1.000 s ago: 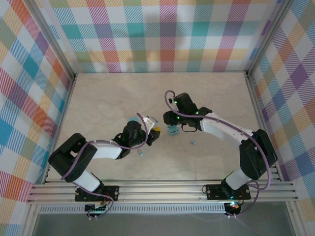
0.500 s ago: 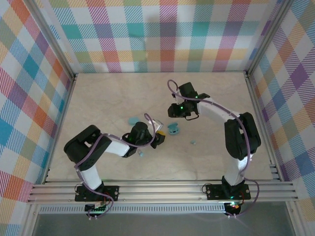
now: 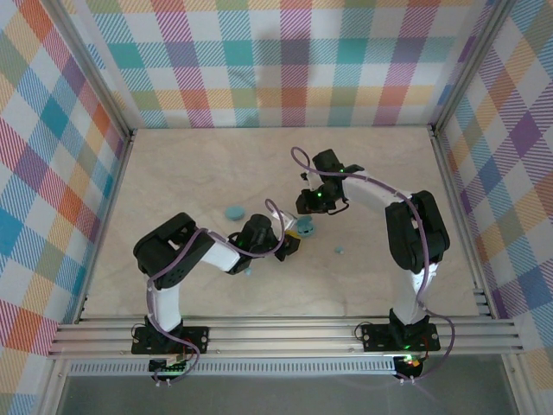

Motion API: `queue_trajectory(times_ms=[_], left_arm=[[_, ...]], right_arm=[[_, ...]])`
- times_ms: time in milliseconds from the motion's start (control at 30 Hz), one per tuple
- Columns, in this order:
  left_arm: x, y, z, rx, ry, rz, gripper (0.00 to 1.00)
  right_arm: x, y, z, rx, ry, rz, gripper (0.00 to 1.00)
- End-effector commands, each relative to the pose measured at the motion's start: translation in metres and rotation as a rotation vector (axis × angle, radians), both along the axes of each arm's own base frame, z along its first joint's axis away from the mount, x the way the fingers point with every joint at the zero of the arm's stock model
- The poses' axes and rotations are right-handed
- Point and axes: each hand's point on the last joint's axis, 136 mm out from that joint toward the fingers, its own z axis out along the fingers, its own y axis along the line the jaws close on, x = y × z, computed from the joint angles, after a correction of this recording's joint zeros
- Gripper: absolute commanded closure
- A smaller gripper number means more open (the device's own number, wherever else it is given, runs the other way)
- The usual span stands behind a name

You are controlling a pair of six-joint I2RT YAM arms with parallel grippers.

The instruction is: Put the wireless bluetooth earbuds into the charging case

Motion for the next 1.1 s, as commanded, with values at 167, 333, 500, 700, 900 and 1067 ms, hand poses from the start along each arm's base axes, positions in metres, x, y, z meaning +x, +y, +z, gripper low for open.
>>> queue_trajectory(times_ms=[167, 333, 500, 700, 900, 1067], left_arm=[[0.006, -0.013, -0.003, -0.015, -0.012, 0.005, 0.81], [0.010, -0.010, -0.005, -0.003, -0.023, 0.028, 0.84], [0.012, -0.007, -0.005, 0.005, -0.034, 0.046, 0.84], [0.009, -0.002, -0.004, 0.010, -0.036, 0.052, 0.84], [0.006, 0.006, 0.010, 0.023, -0.069, 0.058, 0.84], [0.003, 0.012, 0.034, 0.034, -0.121, 0.053, 0.81]], right_arm=[[-0.012, -0.010, 0.001, -0.016, 0.007, 0.026, 0.73], [-0.018, -0.012, 0.000, -0.019, 0.017, 0.027, 0.76], [-0.024, -0.017, -0.001, -0.028, 0.020, 0.021, 0.77], [-0.024, -0.023, 0.002, -0.054, 0.005, 0.000, 0.77], [-0.026, -0.030, 0.020, -0.047, -0.039, -0.050, 0.77], [-0.037, -0.036, 0.030, -0.019, -0.059, -0.099, 0.76]])
